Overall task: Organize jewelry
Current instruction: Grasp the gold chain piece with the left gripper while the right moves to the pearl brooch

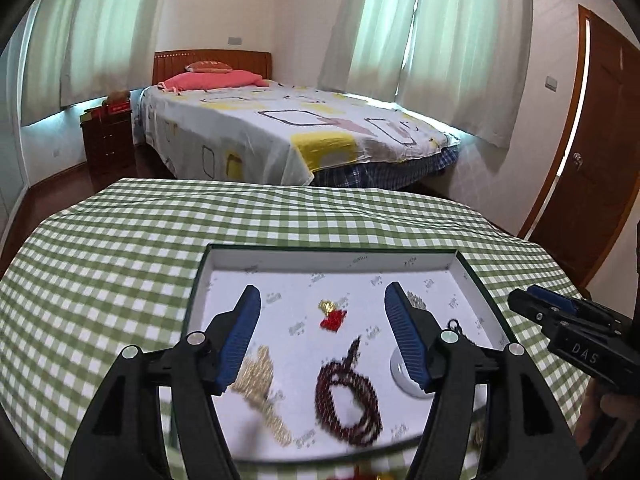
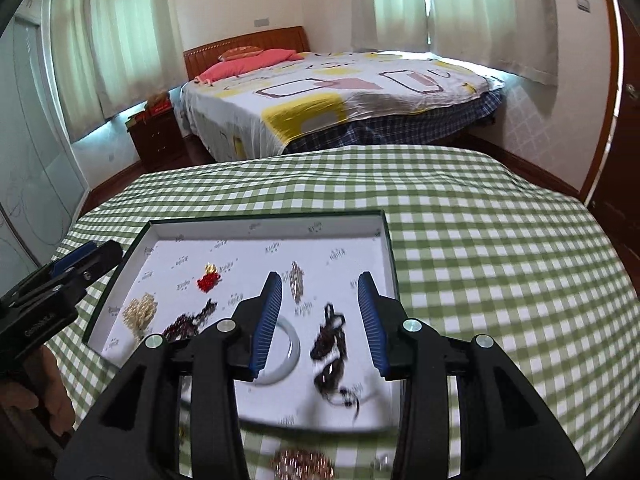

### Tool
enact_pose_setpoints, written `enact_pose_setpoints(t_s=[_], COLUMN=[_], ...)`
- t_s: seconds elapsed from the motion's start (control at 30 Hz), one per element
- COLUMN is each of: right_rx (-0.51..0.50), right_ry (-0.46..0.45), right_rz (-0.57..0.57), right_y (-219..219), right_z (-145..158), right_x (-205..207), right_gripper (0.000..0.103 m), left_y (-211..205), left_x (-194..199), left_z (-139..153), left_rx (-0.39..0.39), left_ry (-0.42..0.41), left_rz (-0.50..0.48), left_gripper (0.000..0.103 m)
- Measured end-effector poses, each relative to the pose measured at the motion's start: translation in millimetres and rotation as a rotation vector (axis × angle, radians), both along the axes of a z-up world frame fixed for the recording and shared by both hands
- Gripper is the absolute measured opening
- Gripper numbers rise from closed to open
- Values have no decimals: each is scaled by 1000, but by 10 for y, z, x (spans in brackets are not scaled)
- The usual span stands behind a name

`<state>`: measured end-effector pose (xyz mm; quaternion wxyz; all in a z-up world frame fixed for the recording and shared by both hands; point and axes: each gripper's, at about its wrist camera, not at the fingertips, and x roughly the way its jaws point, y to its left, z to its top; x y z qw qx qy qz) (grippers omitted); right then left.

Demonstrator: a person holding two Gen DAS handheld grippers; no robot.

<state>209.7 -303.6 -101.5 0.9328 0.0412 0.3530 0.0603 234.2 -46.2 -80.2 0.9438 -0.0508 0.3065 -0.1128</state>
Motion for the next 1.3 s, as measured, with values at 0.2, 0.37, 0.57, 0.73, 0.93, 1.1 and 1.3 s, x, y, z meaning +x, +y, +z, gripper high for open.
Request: enact_pose_setpoints(t_s=[0.2,0.37,0.57,0.73,0.93,1.1,1.3], right_rx=[-1,-1,6,22,29,37,39], right_ry=[6,24,67,99,113,126,129], right_rz=[-21,-32,-27,-19,-8,2,9], right_y=[-37,-58,-22,32,64,94,114], right_z=[-53,-137,-340,-504,-607,-671,-691], right_x=[-297,-511,-729,-853,-967,-991,-972], right_gripper=[39,39,39,39,39,39,39], left_y=[144,196,245,325,403,430,388], left_x=[-243,-436,-639,-813,-967,-993,-946], left_z=[-22,-60,-192,-323,-526,-654,-749], left_rx=[-11,10,34,40,65,66,83], left_ry=[-6,-23,-12,18,72,117,137], left_rz=[20,29,24,35,47,59,47], left_gripper=[63,63,63,63,63,63,63])
